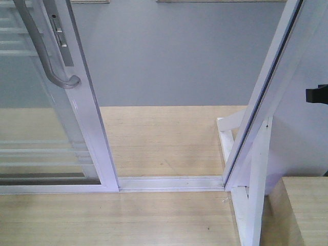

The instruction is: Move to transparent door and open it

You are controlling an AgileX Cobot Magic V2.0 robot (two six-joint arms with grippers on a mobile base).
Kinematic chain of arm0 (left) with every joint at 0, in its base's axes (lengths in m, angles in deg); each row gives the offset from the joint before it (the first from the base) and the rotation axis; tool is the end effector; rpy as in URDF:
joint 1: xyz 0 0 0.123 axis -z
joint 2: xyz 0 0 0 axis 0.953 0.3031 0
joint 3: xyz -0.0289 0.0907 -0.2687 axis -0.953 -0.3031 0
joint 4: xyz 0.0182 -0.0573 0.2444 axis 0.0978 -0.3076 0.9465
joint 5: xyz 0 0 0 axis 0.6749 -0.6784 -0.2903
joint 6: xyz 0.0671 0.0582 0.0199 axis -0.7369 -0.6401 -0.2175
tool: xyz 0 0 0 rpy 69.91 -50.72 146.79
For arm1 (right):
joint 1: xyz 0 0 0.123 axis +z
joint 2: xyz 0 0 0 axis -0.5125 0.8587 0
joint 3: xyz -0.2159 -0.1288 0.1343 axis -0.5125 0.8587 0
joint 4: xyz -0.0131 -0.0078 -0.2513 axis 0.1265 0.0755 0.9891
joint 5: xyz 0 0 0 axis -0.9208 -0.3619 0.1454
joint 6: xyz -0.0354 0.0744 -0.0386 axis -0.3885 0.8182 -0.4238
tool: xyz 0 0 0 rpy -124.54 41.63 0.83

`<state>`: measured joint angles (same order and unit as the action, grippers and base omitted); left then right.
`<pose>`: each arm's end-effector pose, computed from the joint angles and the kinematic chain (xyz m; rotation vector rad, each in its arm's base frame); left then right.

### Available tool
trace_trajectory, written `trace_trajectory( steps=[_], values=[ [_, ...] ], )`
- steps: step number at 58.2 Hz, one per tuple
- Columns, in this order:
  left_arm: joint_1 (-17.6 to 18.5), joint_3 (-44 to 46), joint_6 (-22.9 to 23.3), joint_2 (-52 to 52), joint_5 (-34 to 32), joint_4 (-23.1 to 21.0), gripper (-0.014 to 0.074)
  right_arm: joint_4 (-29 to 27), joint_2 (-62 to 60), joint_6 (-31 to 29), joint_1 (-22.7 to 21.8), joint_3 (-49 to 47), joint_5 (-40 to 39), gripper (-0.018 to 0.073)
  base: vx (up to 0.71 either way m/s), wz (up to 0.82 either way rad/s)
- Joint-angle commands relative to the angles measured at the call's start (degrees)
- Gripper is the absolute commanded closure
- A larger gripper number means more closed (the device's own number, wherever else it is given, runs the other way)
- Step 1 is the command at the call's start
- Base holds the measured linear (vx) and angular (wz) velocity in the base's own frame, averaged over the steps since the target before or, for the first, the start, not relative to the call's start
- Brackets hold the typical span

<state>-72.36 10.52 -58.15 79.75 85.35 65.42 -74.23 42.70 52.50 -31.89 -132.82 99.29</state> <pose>0.0595 0.0000 0.2023 0.0629 1.5360 0.0650 0.2255 -0.0097 0.3173 -0.0468 2.2954 -0.1259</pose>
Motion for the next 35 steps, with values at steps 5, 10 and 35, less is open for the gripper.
trace_trajectory(
  steps=[5,10,35],
  values=[
    [-0.08,-1.14,2.39,-2.82,-0.31,-1.75,0.0603,0.48,-1.20,-0.44,-0.26,-1.66,-3.60,0.0227,0.00,0.00],
    [-0.03,-1.14,2.39,-3.04,0.70,-1.75,0.0604,0.48,-1.14,-0.44,-0.26,-1.66,-3.60,0.0227,0.00,0.00],
    [-0.03,-1.14,2.39,-2.90,1.11,-1.75,0.0604,0.48,-1.03,-0.44,-0.26,-1.66,-3.34,0.0227,0.00,0.00]
  ],
)
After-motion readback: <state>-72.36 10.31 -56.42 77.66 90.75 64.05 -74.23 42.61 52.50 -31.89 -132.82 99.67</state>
